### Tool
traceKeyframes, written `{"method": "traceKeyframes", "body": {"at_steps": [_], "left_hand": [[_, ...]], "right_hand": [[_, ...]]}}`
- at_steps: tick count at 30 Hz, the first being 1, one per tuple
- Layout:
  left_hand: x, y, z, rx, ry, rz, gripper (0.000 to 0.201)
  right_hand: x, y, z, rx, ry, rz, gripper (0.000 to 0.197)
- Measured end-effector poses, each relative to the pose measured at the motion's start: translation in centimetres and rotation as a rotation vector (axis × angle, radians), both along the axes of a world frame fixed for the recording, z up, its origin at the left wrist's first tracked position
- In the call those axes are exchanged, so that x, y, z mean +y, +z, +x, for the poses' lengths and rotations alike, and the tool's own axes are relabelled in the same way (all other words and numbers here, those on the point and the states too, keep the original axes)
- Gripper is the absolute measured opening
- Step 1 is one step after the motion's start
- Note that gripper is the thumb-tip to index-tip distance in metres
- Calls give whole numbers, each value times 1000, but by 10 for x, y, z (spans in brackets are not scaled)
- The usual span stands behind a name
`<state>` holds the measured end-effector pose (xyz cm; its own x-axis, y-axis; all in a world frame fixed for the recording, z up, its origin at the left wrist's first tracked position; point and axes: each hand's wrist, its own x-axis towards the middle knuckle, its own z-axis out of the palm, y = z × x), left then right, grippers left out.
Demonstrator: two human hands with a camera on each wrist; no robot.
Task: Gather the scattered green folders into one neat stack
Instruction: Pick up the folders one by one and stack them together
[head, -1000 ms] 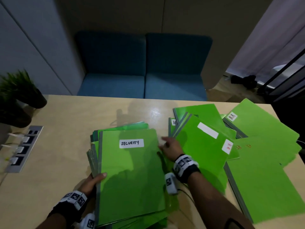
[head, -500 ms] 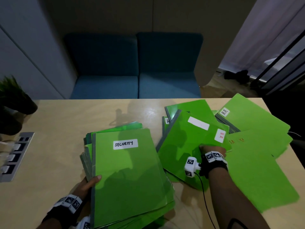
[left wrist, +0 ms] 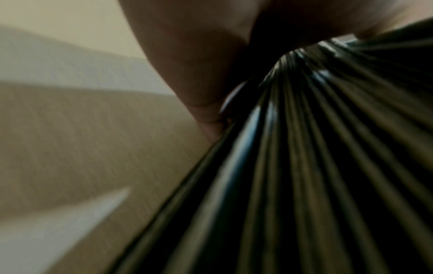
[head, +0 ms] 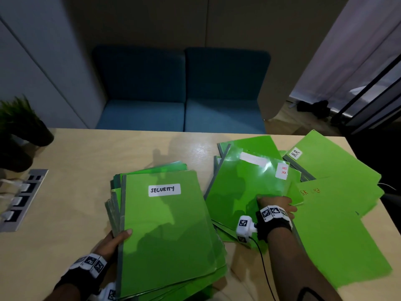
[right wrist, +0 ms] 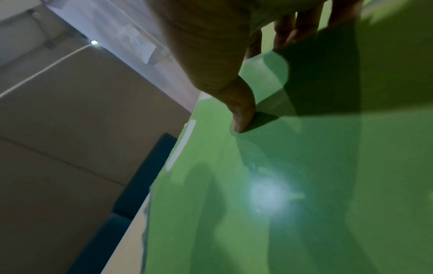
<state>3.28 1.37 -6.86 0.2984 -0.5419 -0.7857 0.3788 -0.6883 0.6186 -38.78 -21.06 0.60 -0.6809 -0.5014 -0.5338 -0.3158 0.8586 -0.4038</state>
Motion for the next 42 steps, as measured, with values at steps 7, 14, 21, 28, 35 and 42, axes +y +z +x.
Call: {"method": "traceKeyframes", "body": {"at_steps": [7,14,21,28,35,42], "left_hand": [[-10,42,-19,-31,-39,15,72],[-11,53,-27,-48,-53,-50,77],[-8,41,-21,-64,-59,-147,129],[-4,50,-21,-62,-99,-160,167],[-3,38,-15,-172,-156,-124,165],[-9,45,-12,-136,-212,-170,160]], "right_hand": [[-18,52,-2,-102,153,-348,49],[-66,104,-24,-188,231,-787,32],[-12,34,50,-503,470,-443,51],[-6,1,118,-145,1362,296,53],[-27,-2,197,-57,1411,119,93],[-37,9,250,247,1575,-133,63]]}}
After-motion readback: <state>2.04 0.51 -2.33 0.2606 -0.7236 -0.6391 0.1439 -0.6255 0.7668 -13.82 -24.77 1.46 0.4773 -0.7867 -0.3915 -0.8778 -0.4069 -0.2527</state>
